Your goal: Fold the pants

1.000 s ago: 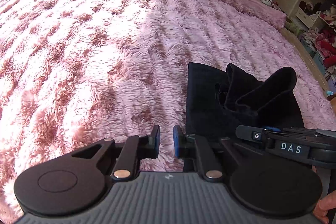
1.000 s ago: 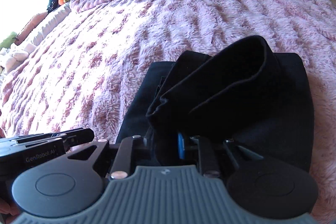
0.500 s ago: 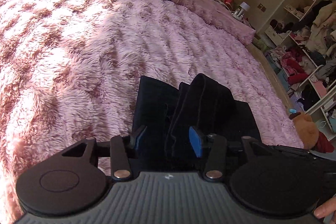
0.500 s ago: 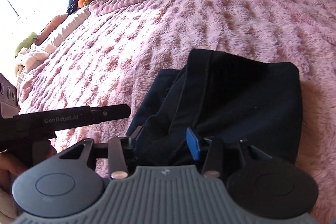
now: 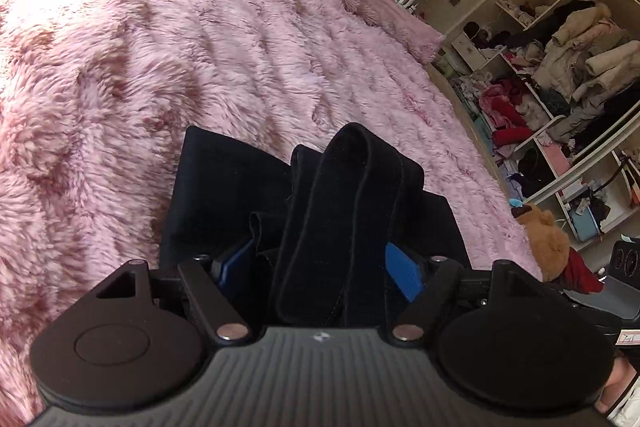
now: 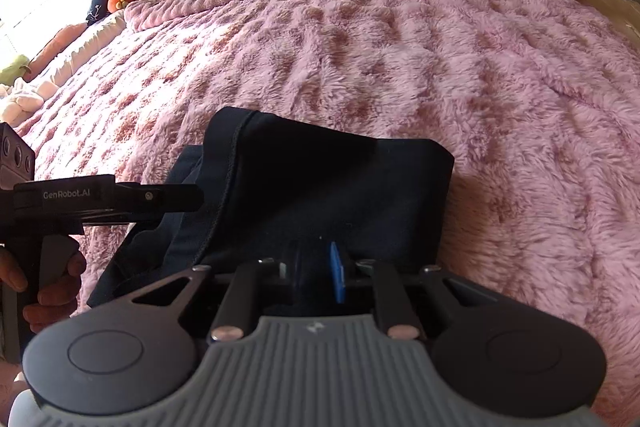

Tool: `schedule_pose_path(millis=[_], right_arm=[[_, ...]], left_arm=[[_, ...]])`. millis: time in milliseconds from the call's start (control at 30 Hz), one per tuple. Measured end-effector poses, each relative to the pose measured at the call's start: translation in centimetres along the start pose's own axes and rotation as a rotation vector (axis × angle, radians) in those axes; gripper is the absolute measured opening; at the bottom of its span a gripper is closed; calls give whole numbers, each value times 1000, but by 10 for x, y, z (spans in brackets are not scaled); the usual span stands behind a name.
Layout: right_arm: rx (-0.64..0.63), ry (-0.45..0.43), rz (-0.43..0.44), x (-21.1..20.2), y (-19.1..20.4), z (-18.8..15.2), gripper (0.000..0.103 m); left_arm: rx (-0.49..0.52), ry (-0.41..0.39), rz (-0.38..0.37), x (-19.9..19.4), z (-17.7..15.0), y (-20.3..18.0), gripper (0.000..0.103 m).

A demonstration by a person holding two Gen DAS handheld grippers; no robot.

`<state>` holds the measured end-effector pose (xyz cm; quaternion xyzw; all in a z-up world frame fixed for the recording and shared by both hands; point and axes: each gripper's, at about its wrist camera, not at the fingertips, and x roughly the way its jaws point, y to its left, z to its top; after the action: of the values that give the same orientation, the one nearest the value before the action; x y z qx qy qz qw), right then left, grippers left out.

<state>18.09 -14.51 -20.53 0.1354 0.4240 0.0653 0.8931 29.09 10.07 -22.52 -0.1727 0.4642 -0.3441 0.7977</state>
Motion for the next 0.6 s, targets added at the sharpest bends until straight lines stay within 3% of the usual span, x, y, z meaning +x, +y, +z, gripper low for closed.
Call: schedule_pose_path(millis=[67, 133, 167, 267, 600], right_arm=[[24, -3, 10, 2, -5, -1, 12], [39, -13, 17, 0, -7, -3, 12], [46, -19, 17, -1, -8, -4, 12], [70, -41, 18, -9, -11, -8, 12], [140, -115, -52, -59, -35, -25, 15]], left_arm=[[40, 6, -20, 1, 2, -9, 67], [79, 5, 19, 3, 3, -20, 58], [99, 5, 58, 4, 4, -25, 44], [110, -9, 118, 0, 4, -33, 20], [108, -89, 126, -54, 21, -93, 11]])
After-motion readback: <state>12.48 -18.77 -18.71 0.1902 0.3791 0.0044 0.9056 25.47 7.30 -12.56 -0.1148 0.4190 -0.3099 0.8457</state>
